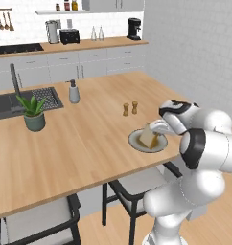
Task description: Start the toaster. Once the lever pops up, take the bread to the plate on the dining counter.
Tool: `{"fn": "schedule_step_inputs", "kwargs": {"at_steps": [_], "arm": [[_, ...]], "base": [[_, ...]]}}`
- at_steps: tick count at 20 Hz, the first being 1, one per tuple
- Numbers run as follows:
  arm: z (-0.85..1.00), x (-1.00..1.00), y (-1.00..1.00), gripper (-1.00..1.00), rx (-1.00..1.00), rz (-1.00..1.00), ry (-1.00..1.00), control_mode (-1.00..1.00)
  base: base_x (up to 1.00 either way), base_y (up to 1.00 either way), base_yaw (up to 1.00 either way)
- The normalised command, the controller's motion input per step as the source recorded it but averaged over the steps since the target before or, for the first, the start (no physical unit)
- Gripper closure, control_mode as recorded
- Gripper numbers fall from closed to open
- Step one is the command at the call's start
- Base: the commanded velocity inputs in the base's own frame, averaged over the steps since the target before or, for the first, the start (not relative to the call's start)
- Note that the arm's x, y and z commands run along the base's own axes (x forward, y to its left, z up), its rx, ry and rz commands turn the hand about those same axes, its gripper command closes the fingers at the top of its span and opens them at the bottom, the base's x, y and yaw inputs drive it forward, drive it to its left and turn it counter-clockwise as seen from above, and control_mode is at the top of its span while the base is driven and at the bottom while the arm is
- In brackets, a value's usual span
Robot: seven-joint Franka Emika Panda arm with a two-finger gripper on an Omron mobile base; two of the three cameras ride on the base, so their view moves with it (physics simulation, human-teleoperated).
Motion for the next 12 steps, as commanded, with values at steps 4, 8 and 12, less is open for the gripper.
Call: {"fn": "schedule_step_inputs", "kwargs": {"at_steps": [4,8,12], "arm": [[-0.01,0.39,0.0,1.0,0.0,0.0,0.01,-1.0],[-0.1,0.24,-0.04,1.0,0.01,0.0,0.0,-1.0],[-0.22,0.16,-0.05,1.0,0.01,0.0,0.04,-1.0]], "base": [[0.0,0.0,0.0],[0.0,0.0,0.0],[0.0,0.0,0.0]]}}
